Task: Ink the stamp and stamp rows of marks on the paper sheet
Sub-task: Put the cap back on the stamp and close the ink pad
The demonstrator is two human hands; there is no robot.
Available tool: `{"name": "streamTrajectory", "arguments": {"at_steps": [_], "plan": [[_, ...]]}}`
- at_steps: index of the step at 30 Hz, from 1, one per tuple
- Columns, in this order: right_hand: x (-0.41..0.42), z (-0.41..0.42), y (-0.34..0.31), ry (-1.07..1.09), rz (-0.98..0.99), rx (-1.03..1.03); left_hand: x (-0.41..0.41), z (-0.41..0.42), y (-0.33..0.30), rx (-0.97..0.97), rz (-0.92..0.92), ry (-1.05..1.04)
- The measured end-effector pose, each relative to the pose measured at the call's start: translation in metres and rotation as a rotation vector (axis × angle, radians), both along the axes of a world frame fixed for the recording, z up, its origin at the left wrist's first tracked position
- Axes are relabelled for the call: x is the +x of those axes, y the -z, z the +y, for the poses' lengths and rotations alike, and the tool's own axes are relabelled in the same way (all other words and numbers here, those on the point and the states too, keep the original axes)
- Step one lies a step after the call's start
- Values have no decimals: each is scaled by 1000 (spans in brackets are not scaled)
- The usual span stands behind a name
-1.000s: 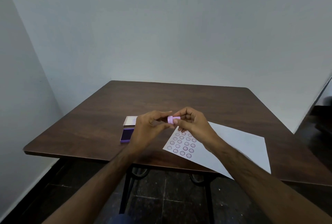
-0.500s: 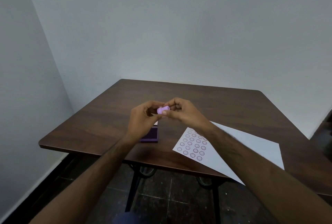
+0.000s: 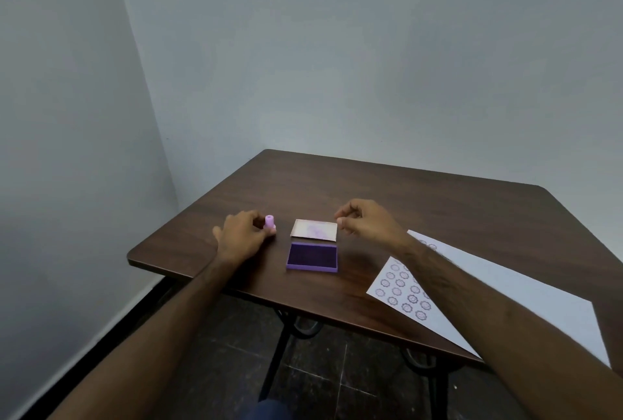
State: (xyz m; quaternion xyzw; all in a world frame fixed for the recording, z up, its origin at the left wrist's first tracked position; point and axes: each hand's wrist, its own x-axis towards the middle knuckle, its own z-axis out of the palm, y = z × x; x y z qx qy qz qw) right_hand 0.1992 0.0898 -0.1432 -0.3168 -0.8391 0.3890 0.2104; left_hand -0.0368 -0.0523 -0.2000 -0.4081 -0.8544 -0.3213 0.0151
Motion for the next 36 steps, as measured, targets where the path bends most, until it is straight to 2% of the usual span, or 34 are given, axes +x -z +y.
{"name": "streamTrajectory", "arguments": {"at_steps": [8, 11, 14, 19, 25, 27, 32, 34, 36], "plan": [[-9, 5, 8, 85, -66, -30, 5, 0, -1, 10, 57, 16], [-8, 10, 9, 160, -90, 13, 11, 5, -8, 111, 187, 63], [-9, 15, 8, 179, -187, 54, 19, 20, -19, 39, 324, 140], [-16, 13, 11, 183, -290, 66, 20, 40, -19, -308, 272, 130], [-24, 8, 18, 218, -150, -78, 25, 41, -17, -279, 149, 144], [-25, 5, 19, 255, -58, -157, 29, 40, -19, -219, 121, 123], [-19, 3, 7, 292, 255, -267, 44, 32, -33, 102, 89, 85], [-14, 2, 0, 279, 352, -286, 47, 29, -39, 223, -23, 144], [-7, 1, -6, 241, 404, -305, 50, 22, -42, 388, -228, 243]]}}
